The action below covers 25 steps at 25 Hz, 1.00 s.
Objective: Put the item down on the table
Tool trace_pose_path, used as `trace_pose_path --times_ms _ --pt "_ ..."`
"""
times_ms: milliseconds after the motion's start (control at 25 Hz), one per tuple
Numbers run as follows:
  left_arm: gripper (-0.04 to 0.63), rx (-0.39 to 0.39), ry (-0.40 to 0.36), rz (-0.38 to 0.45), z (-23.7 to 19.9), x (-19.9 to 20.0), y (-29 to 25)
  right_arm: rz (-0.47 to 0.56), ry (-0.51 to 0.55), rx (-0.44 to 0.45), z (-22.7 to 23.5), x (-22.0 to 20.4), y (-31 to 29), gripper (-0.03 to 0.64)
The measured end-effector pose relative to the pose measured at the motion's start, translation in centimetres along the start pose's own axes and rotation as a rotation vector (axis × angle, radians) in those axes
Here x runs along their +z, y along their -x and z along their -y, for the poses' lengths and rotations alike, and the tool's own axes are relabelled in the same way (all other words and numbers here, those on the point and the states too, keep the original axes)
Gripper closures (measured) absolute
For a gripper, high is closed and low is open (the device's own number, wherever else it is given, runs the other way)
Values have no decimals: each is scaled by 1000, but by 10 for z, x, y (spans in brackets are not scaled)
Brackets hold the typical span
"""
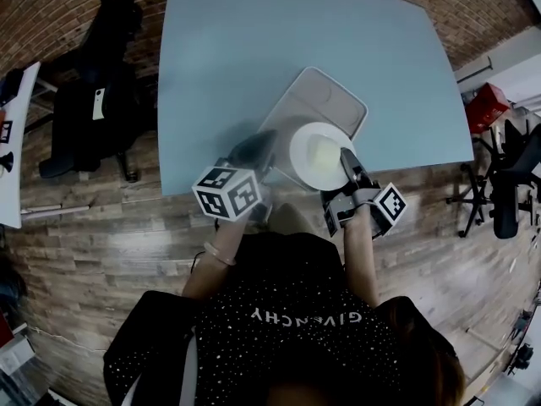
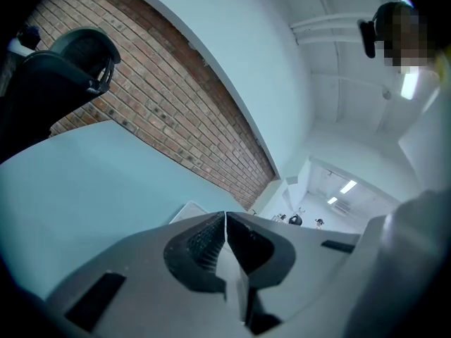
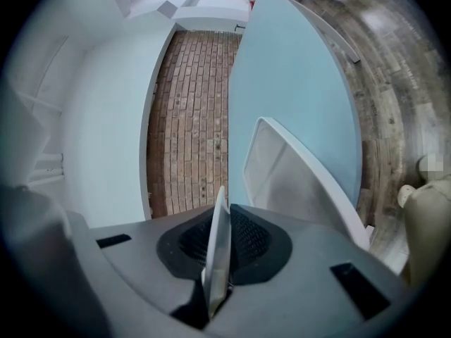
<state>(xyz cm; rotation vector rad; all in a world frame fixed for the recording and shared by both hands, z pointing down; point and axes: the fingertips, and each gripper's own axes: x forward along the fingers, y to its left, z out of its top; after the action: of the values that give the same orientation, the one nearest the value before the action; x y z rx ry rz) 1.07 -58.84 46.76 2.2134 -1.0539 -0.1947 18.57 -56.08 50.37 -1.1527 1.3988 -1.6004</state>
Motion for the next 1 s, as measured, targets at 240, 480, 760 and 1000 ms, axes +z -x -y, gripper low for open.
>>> trace_pose_path --times_ms 240,480,760,1000 --pt "575 50 -54 -18 -5 2 -15 -46 82 -46 2 9 -23 578" --pt "575 104 -71 -19 -19 7 -26 -113 144 -90 13 10 -55 578" --pt "575 140 -94 -28 -27 5 -38 -224 300 -170 37 2 -92 578" --pt "575 145 -99 -47 -25 -5 -46 -310 463 -229 50 -8 -109 578"
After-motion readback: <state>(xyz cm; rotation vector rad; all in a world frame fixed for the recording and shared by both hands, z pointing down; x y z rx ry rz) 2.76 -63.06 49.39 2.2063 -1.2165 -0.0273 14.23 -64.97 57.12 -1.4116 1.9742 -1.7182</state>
